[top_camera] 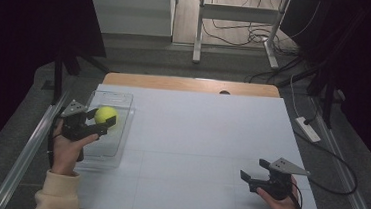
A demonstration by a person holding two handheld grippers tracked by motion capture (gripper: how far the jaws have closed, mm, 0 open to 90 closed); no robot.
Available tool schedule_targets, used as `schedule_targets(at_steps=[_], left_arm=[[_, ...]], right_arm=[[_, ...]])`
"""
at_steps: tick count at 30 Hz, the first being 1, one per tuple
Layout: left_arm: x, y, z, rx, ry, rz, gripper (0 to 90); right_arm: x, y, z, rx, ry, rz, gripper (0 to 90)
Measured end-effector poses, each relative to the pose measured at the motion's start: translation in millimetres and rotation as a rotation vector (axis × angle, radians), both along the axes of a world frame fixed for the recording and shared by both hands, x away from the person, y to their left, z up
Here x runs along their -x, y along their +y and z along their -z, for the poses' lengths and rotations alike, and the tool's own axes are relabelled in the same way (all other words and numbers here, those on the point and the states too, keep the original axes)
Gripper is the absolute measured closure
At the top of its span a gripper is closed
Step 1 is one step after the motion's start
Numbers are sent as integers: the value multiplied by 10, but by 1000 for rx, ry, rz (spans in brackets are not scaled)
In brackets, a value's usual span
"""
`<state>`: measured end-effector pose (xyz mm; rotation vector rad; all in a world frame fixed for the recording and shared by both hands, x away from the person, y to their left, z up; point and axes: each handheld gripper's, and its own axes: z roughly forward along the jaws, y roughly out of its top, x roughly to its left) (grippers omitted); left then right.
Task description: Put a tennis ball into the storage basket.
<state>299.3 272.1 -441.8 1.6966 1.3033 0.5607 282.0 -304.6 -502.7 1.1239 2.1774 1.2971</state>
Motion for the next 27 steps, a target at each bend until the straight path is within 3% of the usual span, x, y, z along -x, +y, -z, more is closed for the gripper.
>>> schedule_targets(at_steps=[4, 12, 27], left_arm=[[-5, 33, 12, -2, 6, -12, 275], [-49, 115, 97, -28, 59, -45, 275], [-85, 219, 189, -66, 123, -97, 275]], right_arm=[[-1, -2, 2, 0, 0, 0, 114], [-1, 3, 6, 2, 2, 0, 114], [-3, 9, 11, 5, 3, -3, 114]])
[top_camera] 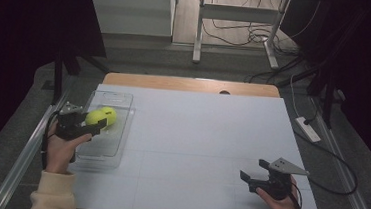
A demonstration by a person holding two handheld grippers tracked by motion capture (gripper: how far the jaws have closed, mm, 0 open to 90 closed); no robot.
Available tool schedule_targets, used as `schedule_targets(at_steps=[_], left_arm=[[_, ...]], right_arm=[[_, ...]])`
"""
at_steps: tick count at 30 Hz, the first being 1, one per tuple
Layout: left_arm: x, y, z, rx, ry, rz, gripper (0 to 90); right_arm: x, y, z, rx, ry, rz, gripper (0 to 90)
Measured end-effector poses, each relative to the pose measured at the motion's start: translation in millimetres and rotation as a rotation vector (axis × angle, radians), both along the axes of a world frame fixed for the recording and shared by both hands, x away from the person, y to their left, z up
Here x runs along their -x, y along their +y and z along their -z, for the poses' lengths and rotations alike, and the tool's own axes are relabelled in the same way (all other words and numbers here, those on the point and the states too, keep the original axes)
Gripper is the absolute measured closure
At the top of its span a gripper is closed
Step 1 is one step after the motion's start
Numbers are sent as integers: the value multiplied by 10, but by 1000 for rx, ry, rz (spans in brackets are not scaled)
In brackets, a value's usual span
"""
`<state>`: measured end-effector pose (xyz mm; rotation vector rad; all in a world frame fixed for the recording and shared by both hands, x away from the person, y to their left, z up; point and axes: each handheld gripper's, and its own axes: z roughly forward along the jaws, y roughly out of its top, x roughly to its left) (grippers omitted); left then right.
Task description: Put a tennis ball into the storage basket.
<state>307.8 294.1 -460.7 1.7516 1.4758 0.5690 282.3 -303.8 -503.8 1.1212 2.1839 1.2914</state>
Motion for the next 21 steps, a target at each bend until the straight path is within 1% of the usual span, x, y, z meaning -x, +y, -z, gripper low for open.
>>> schedule_targets(at_steps=[6, 10, 15, 18, 21], left_arm=[[-25, 2, 33, -5, 25, 1, 275], [-33, -5, 45, -18, 39, 4, 274], [-38, 7, 58, -19, 58, 0, 274], [-50, 2, 72, -30, 78, 1, 273], [-60, -12, 85, -44, 89, -1, 273]], right_arm=[[-2, -6, 4, 0, 1, 1, 114], [-1, -9, 6, 0, 3, 2, 114], [2, -5, 2, 1, 1, 1, 114], [-1, -3, 6, 2, 3, 1, 114], [-1, -1, 6, 1, 2, 1, 114]])
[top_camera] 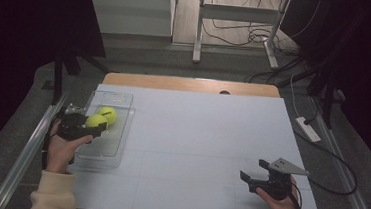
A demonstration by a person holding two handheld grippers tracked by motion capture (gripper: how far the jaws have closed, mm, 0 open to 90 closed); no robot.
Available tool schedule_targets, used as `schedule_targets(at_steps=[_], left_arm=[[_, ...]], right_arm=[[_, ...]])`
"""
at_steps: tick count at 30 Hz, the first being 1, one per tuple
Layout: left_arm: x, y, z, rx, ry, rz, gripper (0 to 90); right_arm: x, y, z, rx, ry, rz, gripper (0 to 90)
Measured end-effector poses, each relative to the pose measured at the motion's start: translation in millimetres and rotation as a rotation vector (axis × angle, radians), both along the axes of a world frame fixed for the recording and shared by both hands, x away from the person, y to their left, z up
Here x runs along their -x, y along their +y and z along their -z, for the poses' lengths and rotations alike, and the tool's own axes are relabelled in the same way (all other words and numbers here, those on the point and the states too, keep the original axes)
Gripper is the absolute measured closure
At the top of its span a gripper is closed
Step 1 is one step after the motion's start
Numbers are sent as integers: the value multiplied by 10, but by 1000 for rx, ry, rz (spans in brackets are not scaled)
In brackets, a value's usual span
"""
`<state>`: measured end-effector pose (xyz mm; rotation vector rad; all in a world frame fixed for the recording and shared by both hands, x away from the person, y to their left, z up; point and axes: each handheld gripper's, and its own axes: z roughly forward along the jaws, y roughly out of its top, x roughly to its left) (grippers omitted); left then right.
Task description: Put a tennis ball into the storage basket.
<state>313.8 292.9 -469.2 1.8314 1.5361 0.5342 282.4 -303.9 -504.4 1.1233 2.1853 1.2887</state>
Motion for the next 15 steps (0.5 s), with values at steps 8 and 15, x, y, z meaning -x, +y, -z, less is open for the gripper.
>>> schedule_targets(at_steps=[8, 15], left_arm=[[-12, 3, 21, -17, 23, -12, 273], [-19, -14, 27, -25, 27, -9, 271]], right_arm=[[0, 0, 0, 0, 1, 0, 114], [0, 1, 0, -1, 2, 0, 114]])
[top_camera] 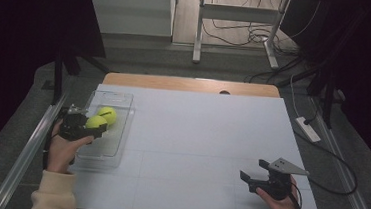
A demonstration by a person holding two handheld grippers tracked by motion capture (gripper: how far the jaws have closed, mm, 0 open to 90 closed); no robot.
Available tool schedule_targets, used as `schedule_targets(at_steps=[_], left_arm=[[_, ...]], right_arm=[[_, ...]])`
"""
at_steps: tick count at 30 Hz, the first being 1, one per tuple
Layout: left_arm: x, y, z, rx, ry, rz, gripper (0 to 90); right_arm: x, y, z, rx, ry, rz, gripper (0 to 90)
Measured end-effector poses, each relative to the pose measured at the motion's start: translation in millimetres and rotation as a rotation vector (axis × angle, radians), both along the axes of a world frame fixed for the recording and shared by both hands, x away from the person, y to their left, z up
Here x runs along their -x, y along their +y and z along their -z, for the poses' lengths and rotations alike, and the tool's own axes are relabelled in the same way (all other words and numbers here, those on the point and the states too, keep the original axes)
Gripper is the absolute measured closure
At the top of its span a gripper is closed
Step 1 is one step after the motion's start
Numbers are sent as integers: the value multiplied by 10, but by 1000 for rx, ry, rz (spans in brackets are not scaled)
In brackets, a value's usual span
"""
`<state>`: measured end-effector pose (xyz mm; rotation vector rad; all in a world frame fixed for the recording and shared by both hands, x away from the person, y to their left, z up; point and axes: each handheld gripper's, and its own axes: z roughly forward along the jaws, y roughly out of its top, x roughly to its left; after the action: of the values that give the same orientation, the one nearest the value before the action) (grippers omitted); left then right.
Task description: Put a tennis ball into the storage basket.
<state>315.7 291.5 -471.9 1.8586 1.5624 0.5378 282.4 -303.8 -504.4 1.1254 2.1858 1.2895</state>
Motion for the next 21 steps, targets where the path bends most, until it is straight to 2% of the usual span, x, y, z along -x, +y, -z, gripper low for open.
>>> schedule_targets(at_steps=[10, 14, 18, 21], left_arm=[[1, 14, -7, 15, -1, -16, 252], [27, 24, -83, 67, -40, -26, 194], [54, 25, -142, 93, -67, -25, 158], [79, 35, -178, 144, -97, 6, 142]], right_arm=[[0, 1, 1, -1, 0, -1, 113], [0, 3, 1, -1, 1, -1, 113], [0, 4, 2, 0, 1, -1, 113], [1, 4, 2, 0, 1, -2, 113]])
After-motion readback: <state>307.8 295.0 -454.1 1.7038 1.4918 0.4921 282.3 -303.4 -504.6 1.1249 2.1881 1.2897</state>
